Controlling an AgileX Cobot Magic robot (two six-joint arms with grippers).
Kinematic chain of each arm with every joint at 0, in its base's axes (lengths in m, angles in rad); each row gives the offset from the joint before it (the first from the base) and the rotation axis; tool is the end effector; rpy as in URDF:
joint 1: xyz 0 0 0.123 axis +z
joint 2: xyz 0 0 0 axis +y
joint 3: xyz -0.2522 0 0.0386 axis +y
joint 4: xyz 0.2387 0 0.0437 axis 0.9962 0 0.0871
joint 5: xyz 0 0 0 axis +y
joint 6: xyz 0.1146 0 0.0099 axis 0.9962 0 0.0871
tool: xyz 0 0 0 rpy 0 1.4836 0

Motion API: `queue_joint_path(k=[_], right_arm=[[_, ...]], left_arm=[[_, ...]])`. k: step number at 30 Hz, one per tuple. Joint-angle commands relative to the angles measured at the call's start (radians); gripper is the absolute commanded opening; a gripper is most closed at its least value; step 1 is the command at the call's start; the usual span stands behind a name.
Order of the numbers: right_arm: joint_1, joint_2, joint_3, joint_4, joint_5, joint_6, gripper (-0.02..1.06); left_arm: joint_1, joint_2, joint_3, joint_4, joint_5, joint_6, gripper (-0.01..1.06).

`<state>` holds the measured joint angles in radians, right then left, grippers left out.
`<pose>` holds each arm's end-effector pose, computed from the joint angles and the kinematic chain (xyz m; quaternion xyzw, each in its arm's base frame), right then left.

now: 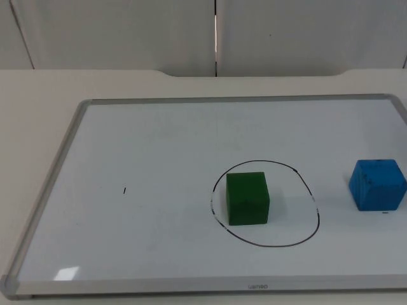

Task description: Push the two cubes into the marked area.

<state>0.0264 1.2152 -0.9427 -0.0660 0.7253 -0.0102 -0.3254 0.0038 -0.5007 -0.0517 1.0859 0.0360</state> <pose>0.2606 0.0018 0.2599 -0.0336 0.9450 -0.0261 0.3242 0.0340 -0.0170 0.2594 0.1559 0.8460 -0.0990 0.5002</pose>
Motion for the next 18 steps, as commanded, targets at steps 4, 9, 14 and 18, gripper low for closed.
queue_joint_path(k=[4, 9, 14, 18], right_arm=[[-0.005, 0.093, -0.004, -0.008, -0.028, 0.029, 0.93], [-0.005, 0.192, -0.004, -0.006, -0.044, 0.058, 0.76], [-0.005, 0.283, -0.004, -0.001, -0.063, 0.074, 0.46], [-0.005, 0.375, -0.004, 0.008, -0.093, 0.074, 0.22]], left_arm=[[0.003, -0.004, 0.006, -0.009, -0.01, -0.006, 0.0], [0.003, -0.004, 0.006, -0.009, -0.01, -0.006, 0.0], [0.003, -0.004, 0.006, -0.009, -0.01, -0.006, 0.0], [0.003, -0.004, 0.006, -0.009, -0.01, -0.006, 0.0]])
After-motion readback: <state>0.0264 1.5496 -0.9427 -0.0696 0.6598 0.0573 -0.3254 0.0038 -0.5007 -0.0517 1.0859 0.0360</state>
